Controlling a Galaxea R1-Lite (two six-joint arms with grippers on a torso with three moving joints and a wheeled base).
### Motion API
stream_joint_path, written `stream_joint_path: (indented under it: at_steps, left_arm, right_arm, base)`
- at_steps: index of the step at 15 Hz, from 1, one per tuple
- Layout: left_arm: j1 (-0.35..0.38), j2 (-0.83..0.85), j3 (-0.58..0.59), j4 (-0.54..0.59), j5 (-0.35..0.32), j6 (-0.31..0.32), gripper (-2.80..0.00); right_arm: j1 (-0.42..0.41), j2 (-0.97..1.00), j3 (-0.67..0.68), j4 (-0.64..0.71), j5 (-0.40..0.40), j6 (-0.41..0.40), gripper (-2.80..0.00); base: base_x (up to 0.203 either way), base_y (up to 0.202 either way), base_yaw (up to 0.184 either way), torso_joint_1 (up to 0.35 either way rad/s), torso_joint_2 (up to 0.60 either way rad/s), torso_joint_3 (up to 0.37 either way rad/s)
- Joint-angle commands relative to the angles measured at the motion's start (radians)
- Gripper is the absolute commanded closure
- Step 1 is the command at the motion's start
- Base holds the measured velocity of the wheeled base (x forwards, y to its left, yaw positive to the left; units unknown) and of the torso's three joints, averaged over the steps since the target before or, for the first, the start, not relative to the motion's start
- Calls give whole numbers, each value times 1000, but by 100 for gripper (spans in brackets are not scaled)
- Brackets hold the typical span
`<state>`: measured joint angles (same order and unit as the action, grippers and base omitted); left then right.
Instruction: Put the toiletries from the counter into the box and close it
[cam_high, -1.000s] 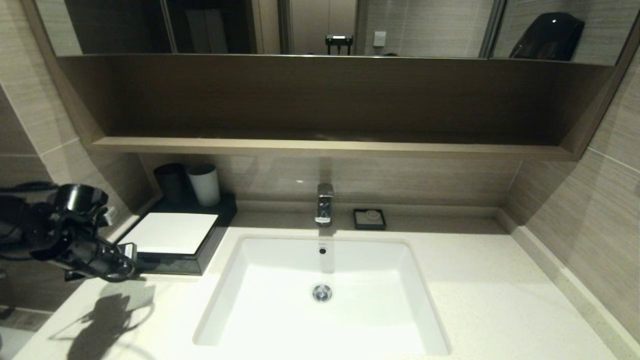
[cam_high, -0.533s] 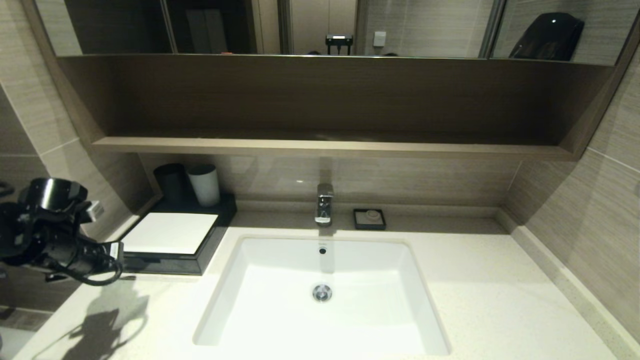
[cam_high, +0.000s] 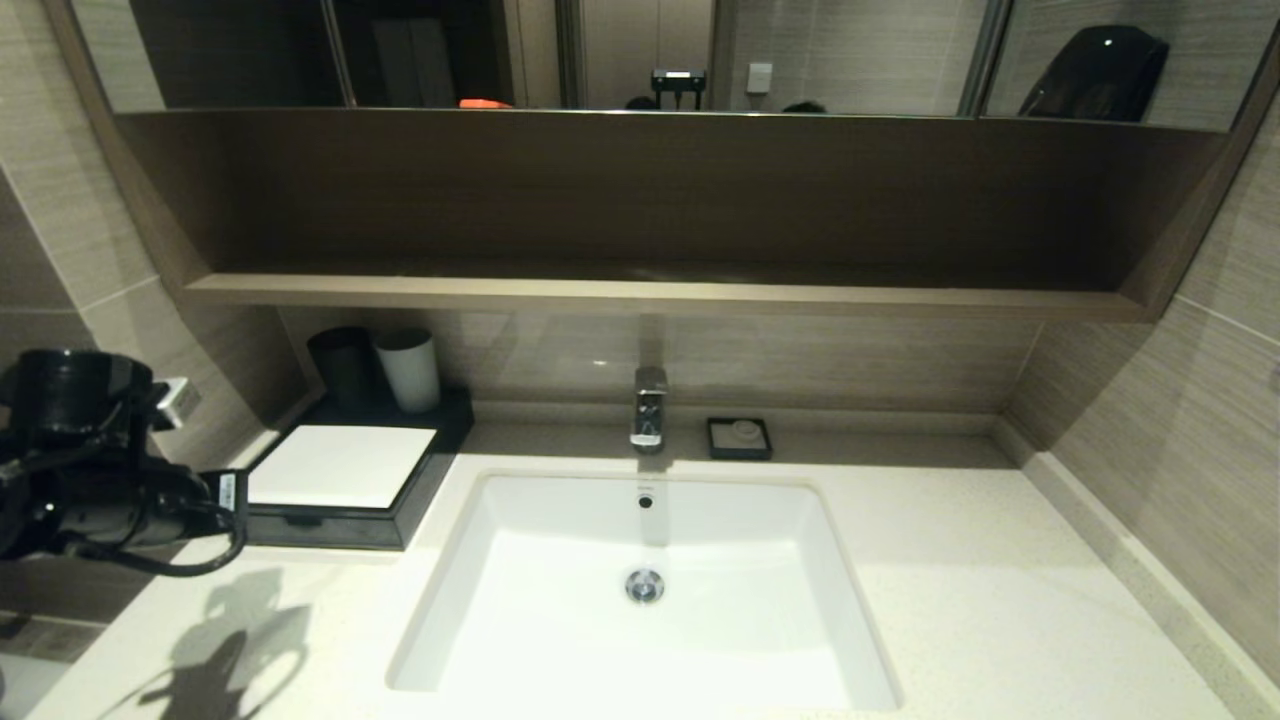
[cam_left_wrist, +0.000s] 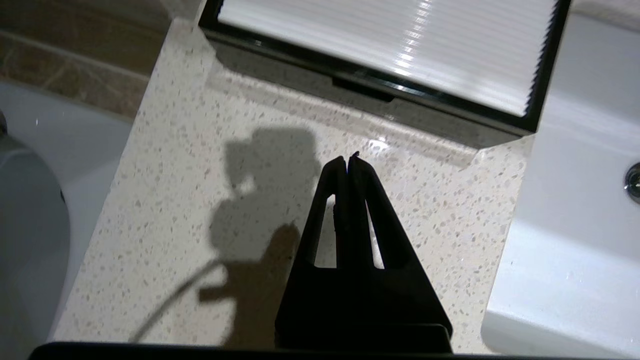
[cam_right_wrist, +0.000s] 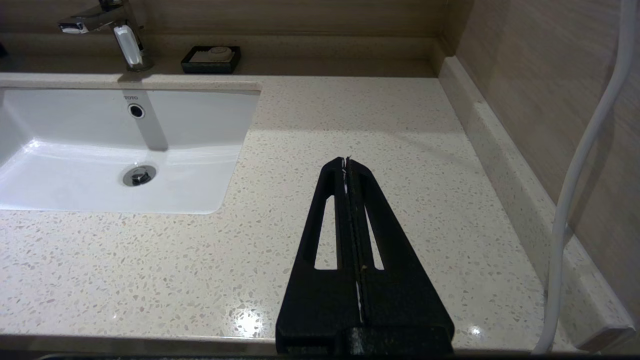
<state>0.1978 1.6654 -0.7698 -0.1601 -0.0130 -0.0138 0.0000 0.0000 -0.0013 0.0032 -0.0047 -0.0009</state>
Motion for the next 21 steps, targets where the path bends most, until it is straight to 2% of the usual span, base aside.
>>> stream_joint_path:
  at_steps: [1,4,6,10,13,17,21]
  left_arm:
    - [-56,-71,57,-93,1,0,0]
    - [-108,-157,107,-122,6,-4,0]
    - [-112,-244,139,-123,5,-9,0]
    - [-117,-440,281,-126,0,-14,0]
    - [-147,-563,351,-136,-1,-22,0]
    - [-164,-783,444,-130,-32,-26,0]
    - [-164,-1008,543,-104,-33,-23,0]
  right_arm:
    - [0,0,0,0,0,1,0]
    - [0,0,1,0,0,0,0]
    - [0,0,1,0,0,-1,0]
    - [0,0,1,0,0,1,0]
    - [0,0,0,0,0,-1,0]
    - [0,0,0,0,0,1,0]
    - [0,-2,1,0,0,-1,0]
  base:
    - [0,0,0,0,0,0]
    - [0,0,0,0,0,0]
    - [0,0,0,0,0,0]
    - [0,0,0,0,0,0]
    - [0,0,0,0,0,0]
    - [0,0,0,0,0,0]
    - [0,0,0,0,0,0]
